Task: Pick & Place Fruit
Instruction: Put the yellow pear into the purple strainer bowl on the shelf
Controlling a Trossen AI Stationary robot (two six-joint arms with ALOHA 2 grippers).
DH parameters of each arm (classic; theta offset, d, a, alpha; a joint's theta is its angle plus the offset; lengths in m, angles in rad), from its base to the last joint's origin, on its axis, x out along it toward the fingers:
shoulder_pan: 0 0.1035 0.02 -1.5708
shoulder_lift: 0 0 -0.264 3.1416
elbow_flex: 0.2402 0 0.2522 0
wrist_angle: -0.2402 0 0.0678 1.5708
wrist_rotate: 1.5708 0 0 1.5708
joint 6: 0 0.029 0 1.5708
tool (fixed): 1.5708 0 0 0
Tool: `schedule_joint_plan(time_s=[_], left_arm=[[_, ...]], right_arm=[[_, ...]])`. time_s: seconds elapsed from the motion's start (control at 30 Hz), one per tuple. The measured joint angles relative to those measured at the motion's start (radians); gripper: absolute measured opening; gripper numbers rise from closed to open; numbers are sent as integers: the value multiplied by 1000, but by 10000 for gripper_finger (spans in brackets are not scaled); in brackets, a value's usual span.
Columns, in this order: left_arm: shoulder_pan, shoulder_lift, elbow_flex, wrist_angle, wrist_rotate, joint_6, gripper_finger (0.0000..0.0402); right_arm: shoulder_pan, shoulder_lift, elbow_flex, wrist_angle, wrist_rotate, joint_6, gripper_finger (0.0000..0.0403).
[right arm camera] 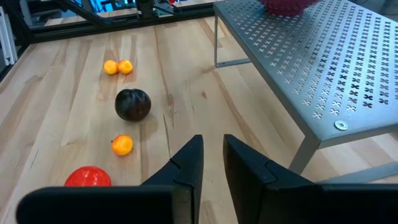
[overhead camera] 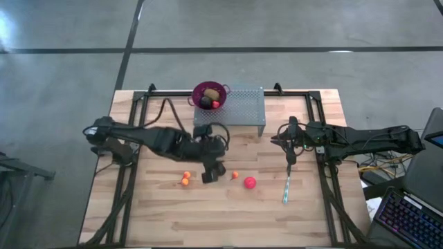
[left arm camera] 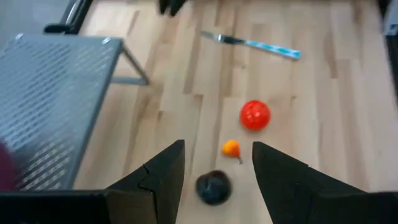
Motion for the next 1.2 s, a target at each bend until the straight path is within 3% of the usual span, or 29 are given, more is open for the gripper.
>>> schedule_joint_plan(time_s=[0.2,0.7,0.9,1.2], left_arm=[[-41,0,-109,133,-5,43,193],[-42,1,-382,209,-16,3,193],[-56,-1,-466,153,-14,-143,192],[-130,-3,-519,-56,-7,-492,180]], right_arm=[[0,0,0,0,0,0,83],[0,0,0,0,0,0,122],[0,0,0,0,0,0,137],[0,0,0,0,0,0,157]])
